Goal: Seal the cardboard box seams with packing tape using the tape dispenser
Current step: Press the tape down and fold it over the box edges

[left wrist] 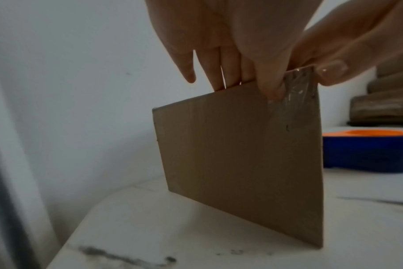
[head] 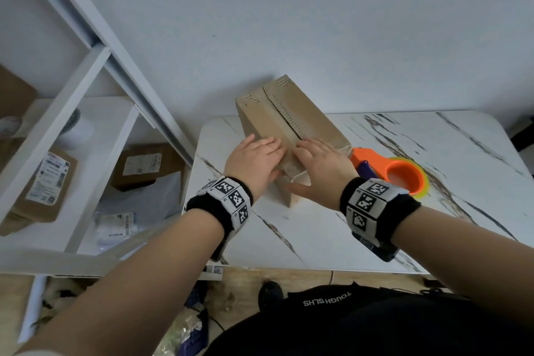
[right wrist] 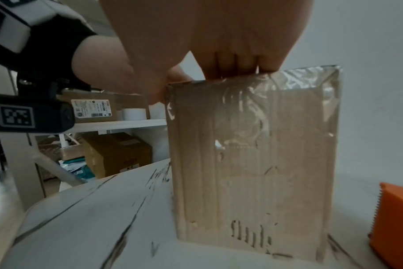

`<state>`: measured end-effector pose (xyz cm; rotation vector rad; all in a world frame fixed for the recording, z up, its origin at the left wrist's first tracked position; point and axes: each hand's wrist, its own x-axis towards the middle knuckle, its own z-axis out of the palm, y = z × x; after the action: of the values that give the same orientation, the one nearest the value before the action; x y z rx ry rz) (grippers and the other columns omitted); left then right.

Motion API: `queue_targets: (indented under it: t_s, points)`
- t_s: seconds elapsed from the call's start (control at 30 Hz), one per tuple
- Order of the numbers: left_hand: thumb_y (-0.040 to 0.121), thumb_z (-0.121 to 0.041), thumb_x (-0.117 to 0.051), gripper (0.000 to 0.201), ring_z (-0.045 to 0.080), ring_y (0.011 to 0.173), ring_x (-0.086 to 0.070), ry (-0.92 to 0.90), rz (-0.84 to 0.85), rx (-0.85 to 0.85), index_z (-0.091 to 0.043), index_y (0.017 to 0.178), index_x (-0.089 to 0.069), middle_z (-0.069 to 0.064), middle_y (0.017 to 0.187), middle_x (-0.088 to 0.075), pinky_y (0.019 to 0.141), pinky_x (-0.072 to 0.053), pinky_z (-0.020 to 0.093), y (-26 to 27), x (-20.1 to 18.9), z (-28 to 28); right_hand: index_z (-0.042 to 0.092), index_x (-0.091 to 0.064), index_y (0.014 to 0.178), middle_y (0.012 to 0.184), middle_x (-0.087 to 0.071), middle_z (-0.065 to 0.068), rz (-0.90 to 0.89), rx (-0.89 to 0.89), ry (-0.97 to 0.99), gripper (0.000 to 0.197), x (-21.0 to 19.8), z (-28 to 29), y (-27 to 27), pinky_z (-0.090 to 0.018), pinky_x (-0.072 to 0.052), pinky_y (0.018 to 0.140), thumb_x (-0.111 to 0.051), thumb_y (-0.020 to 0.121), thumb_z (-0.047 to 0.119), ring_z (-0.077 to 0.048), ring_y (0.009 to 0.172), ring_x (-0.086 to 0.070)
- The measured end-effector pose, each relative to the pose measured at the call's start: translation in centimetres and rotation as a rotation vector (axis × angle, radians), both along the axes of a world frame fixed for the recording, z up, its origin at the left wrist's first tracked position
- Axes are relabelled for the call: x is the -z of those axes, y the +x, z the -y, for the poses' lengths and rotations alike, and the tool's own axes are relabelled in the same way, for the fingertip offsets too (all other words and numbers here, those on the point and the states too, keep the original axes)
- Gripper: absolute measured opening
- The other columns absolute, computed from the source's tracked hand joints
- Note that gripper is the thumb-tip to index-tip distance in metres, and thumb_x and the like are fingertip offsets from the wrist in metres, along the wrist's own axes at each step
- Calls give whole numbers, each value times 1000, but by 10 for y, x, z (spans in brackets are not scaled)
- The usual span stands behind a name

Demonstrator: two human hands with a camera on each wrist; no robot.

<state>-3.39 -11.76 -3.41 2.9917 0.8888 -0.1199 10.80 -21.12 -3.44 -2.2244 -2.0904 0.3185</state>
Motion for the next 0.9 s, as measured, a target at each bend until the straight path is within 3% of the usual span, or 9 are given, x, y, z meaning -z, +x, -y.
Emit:
queue_targets:
  t_s: [0.07, 0.2, 0.27, 0.4, 0.5, 0.6, 0.7, 0.8, 0.9]
  points:
    - [99, -38, -33, 51, 11, 144, -17, 20, -45, 26, -21, 146, -24, -4, 156, -22, 116, 1, 28, 3, -3, 1, 8, -41, 134, 154, -29, -8, -1, 16, -18, 66, -2, -3, -7, -32, -8, 118, -50, 87, 53, -19, 145, -17]
    - [96, -38, -41, 45, 12, 140, -27, 4, 15, 60, -22, 138, -41, -5, 150, -37, 117, -1, 29, 1, -9, 0, 3, -55, 115, 133, -54, -18, -64, -3, 113, 47, -9, -2, -15, -39, -30, 111, -45, 88, 40, -30, 135, -40]
    - [92, -38, -49, 48, 14, 138, -31, 14, 75, 39, -21, 137, -44, -3, 147, -41, 117, -4, 31, -2, -12, -4, 2, -46, 126, 143, -45, -16, -49, -40, 46, 48, -14, 3, -9, -32, -23, 114, -47, 90, 33, -25, 140, -32]
    - [81, -54, -59, 80, 23, 144, -13, 29, -9, -130, -21, 145, -25, 1, 157, -17, 118, -9, 41, -14, -8, -16, 8, -20, 147, 156, -21, -8, 0, -156, -78, 66, -19, 9, 11, -18, -7, 114, -49, 88, 17, -16, 145, -17]
    - [74, -62, -61, 96, 35, 144, -1, -42, -104, -263, -24, 148, -13, 6, 158, 0, 117, -9, 51, -23, -2, -21, 15, -23, 146, 155, -26, -2, 11, -121, -71, 68, -24, 7, 32, -20, -11, 115, -45, 83, 1, -15, 143, -22]
    - [74, -61, -63, 102, 37, 144, -4, -130, -117, -264, -26, 149, -3, 12, 157, 11, 117, -15, 45, -28, 1, -18, 17, -28, 144, 153, -30, 3, 60, -12, -20, 69, -23, 7, 51, -20, -13, 114, -46, 81, -6, -13, 142, -25]
    - [74, -58, -65, 105, 28, 145, -7, -135, -102, -197, -20, 149, -2, 13, 157, 10, 116, -17, 35, -24, 1, -11, 14, -24, 146, 156, -23, 1, 76, 101, -23, 69, -10, 4, 52, -23, -3, 117, -44, 82, -3, -12, 145, -17]
    - [71, -62, -65, 112, 27, 143, -15, -87, -149, -148, -12, 149, -1, 10, 158, 4, 116, -20, 35, -22, -1, -5, 10, -15, 148, 158, -16, -4, 84, 201, -55, 76, -3, -5, 41, -30, 0, 119, -53, 82, 13, -16, 146, -10]
    - [79, -49, -62, 94, 27, 137, -25, -7, -183, -64, -14, 149, -10, 5, 158, -9, 115, -25, 36, -31, -4, -4, 9, -11, 148, 158, -12, -6, 89, 206, -82, 86, -6, -18, 32, -35, -1, 120, -59, 79, 29, -19, 147, -7]
